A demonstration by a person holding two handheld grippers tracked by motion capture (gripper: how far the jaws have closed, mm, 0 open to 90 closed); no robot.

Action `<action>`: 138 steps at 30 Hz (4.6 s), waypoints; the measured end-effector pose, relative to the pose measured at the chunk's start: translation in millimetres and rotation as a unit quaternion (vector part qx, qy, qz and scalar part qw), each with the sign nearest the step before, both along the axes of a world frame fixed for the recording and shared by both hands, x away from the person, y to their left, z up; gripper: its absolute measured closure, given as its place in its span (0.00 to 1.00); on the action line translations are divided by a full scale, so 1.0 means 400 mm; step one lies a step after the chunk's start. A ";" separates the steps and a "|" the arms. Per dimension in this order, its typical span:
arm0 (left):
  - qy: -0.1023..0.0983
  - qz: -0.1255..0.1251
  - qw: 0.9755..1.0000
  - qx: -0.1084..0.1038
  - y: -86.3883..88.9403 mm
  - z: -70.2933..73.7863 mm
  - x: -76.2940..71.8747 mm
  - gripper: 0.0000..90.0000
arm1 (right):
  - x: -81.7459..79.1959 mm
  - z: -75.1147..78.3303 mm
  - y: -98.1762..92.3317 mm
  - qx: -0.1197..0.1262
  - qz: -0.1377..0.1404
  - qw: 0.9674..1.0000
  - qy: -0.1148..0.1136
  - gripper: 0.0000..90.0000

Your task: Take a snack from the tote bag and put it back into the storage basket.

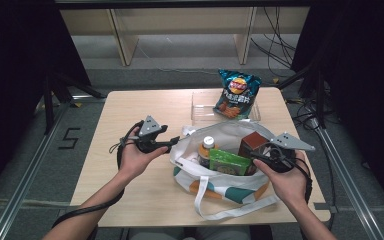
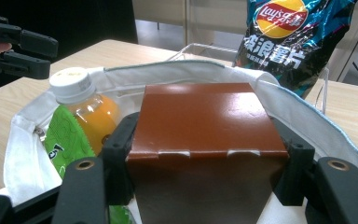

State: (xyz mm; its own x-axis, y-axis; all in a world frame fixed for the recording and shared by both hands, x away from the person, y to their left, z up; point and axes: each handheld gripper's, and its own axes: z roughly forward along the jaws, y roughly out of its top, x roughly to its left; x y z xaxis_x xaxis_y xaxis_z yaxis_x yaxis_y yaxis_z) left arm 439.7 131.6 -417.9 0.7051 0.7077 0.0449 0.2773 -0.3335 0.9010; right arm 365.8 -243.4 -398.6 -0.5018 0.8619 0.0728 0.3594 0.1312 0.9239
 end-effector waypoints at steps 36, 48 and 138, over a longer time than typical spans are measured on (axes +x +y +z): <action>0.001 0.000 1.000 -0.006 0.003 0.002 0.000 0.42 | 0.000 0.119 -0.035 0.029 -0.028 0.997 -0.069 0.44; 0.002 0.005 1.000 -0.008 0.002 0.004 -0.001 0.42 | 0.004 0.147 -0.040 0.043 -0.037 0.996 -0.071 0.44; -0.001 0.001 1.000 -0.007 -0.001 0.004 0.000 0.42 | 0.080 0.318 -0.074 0.066 -0.062 0.985 -0.145 0.44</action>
